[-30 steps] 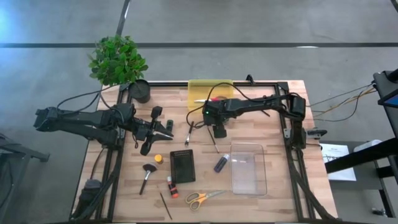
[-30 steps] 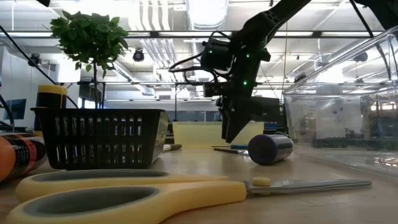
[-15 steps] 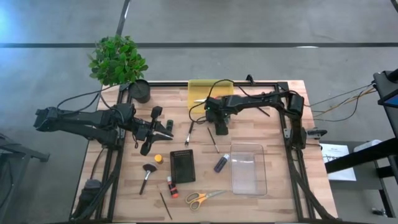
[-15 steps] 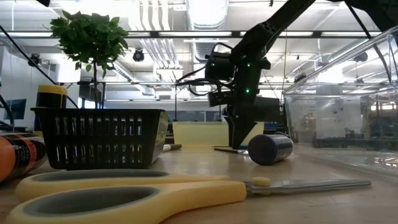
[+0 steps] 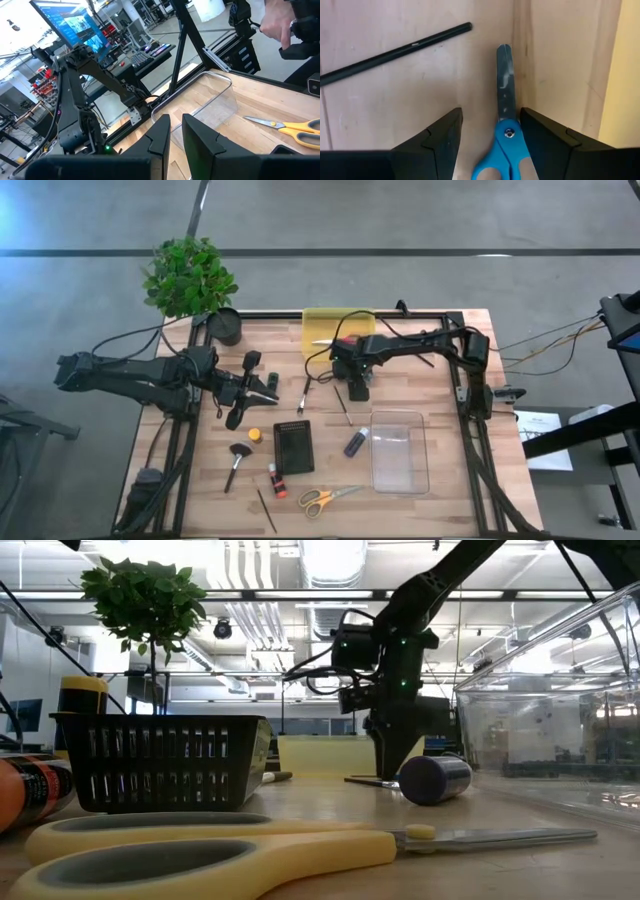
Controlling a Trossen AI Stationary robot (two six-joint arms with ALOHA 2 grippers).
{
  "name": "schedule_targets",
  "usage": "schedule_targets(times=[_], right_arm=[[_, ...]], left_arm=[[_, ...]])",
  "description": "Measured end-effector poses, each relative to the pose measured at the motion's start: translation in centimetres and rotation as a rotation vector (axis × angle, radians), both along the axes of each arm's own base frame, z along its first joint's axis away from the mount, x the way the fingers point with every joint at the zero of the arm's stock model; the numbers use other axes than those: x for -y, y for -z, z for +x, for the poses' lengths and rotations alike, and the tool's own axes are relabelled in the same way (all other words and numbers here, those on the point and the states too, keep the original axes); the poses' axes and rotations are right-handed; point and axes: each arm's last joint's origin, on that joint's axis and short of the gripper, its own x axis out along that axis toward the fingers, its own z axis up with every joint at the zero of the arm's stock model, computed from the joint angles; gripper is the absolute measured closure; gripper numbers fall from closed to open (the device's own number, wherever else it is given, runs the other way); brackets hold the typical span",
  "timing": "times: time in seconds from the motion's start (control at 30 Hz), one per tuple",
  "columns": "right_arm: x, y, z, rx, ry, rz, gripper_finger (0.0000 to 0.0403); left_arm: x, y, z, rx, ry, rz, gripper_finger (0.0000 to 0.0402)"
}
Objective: Pick & Place Paint Supplies
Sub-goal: Put the blue scissors into the yellow bin
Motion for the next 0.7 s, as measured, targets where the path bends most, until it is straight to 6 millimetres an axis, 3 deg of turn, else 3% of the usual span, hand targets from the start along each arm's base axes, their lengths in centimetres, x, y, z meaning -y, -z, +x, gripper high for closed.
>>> schedule_targets(times=[0.57,0.7], right_arm=[[-0.19,0.02,0.03,-0.009,0.017,-0.021,0.0201],[-0.2,0.05,0.0,-0.011,0.017,-0.02,0.0234]], left_arm=[[0.0,0.0,0.0,0.0,0.0,0.0,0.0344],[0.0,0.0,0.0,0.0,0.0,-0.001,0.0344]])
